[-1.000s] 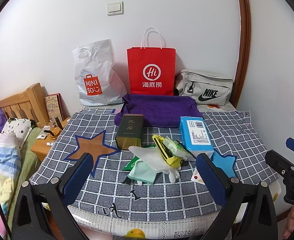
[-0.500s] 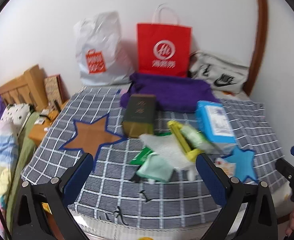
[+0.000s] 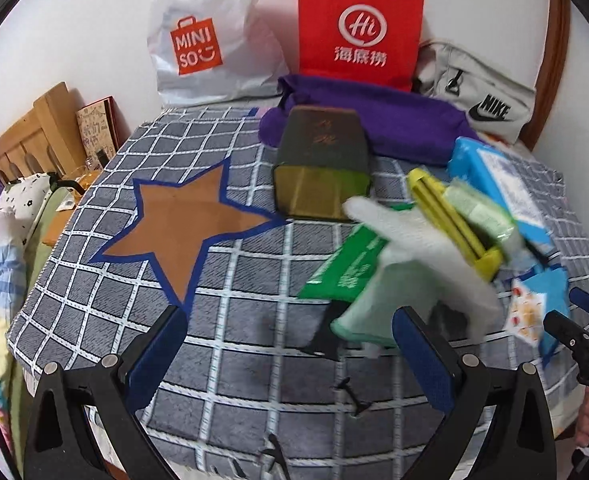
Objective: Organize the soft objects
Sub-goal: 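Move right tool to the orange-slice candy packet while left tool approaches the green snack packet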
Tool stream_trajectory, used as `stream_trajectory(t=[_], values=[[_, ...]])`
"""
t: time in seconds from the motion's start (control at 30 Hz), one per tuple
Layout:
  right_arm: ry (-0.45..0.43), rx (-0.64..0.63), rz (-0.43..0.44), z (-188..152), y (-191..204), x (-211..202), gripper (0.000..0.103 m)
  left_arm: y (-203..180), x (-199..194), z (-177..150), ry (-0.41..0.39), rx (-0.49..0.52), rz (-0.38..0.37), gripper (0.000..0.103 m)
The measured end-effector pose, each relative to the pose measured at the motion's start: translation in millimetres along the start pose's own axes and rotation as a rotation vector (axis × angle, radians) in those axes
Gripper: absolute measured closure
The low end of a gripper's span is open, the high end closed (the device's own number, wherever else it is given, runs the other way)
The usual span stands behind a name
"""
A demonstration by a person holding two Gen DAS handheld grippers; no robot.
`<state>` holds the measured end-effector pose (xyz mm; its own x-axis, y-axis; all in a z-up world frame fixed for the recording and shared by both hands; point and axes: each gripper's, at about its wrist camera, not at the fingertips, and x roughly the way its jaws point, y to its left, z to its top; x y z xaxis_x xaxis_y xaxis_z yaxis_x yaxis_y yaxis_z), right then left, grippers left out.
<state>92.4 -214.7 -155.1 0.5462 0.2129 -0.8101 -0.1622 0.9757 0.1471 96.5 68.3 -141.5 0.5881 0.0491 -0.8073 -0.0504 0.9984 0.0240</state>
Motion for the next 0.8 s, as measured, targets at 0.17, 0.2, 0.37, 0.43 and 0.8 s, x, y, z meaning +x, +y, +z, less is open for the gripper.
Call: stream_trajectory(t=[0.17,0.2,0.37,0.43,0.8], values=[[0.049,-0.005,0.003,-6.4,1.1,24.5,0.0,21.7,10.7,-3.5,0.009,-0.029,0.018,0.0],[0.059,-0.003,0.008,-7.1,1.5,29.4,0.0,24.9,11.6,-3.5,0.009,-0.034,0.013,0.0],[0.044,-0.061,-0.043,-9.2,13.1,39.9,0.0,32.5,17.8,-1.3,0.014,-0.059,-0.006,0.0],[0.035,-0.083,-0.056,-10.4,18.0,41.1,0.0,32.9,19.8,-1.0,0.015,-0.06,-0.016,0.0],[-0.007,-0.166,-0.057,-16.7,37.7,34.4,0.038,31.7,26.4,1.0,0.017,-0.052,-0.1,0.0]])
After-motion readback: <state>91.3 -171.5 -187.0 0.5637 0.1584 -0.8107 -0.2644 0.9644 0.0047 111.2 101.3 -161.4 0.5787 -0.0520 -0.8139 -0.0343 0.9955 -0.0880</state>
